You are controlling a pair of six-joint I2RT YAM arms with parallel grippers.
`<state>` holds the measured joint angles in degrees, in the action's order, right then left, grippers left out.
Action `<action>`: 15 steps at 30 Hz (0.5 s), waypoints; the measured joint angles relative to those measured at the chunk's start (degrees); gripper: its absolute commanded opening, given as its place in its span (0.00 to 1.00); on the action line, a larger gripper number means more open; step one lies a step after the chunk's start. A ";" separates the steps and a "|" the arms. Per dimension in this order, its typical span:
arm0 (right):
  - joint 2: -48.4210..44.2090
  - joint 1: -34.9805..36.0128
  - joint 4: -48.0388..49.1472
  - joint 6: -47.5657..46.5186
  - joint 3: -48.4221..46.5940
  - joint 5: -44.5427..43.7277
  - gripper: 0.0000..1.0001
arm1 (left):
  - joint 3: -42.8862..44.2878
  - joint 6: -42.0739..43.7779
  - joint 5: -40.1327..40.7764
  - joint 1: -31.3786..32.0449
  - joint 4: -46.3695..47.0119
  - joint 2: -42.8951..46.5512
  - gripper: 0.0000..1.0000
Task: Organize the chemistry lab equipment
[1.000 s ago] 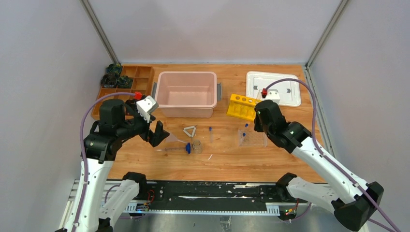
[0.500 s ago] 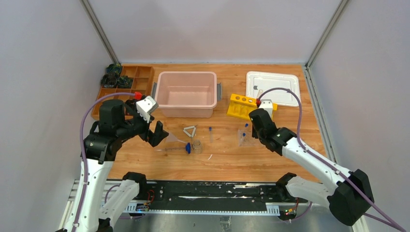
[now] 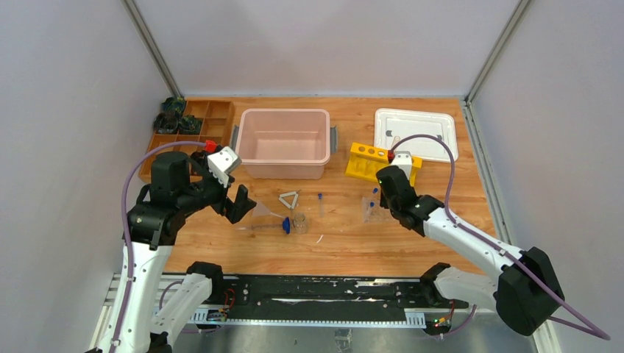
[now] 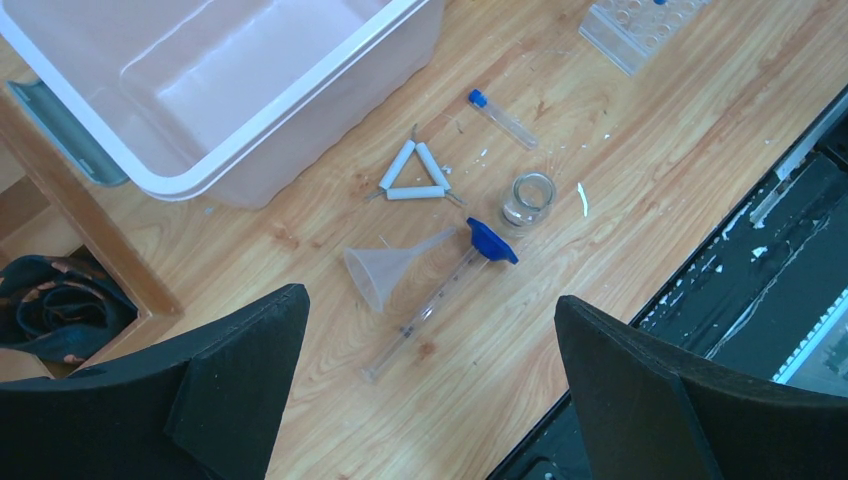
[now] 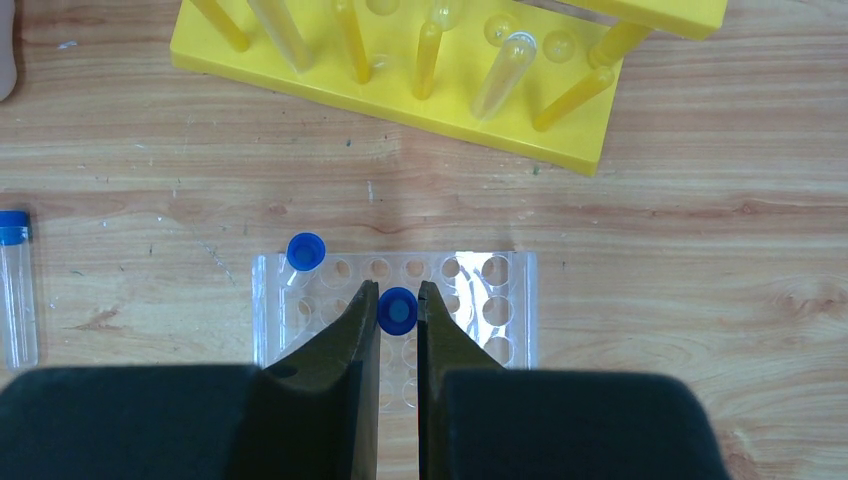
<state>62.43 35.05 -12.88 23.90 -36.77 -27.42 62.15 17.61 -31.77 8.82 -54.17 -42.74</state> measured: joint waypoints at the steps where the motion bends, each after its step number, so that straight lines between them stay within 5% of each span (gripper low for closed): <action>1: 0.11 0.00 0.31 0.00 0.00 -0.11 0.00 | 0.00 0.00 0.00 0.00 0.00 0.04 1.00; 15: 0.68 -0.33 4.76 0.31 1.46 -0.26 0.00 | 0.00 0.24 0.07 0.00 0.00 0.13 1.00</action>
<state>63.11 34.72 -8.12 24.21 -35.31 -27.68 62.15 17.85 -31.70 8.82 -54.17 -42.61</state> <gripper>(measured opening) 0.143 0.997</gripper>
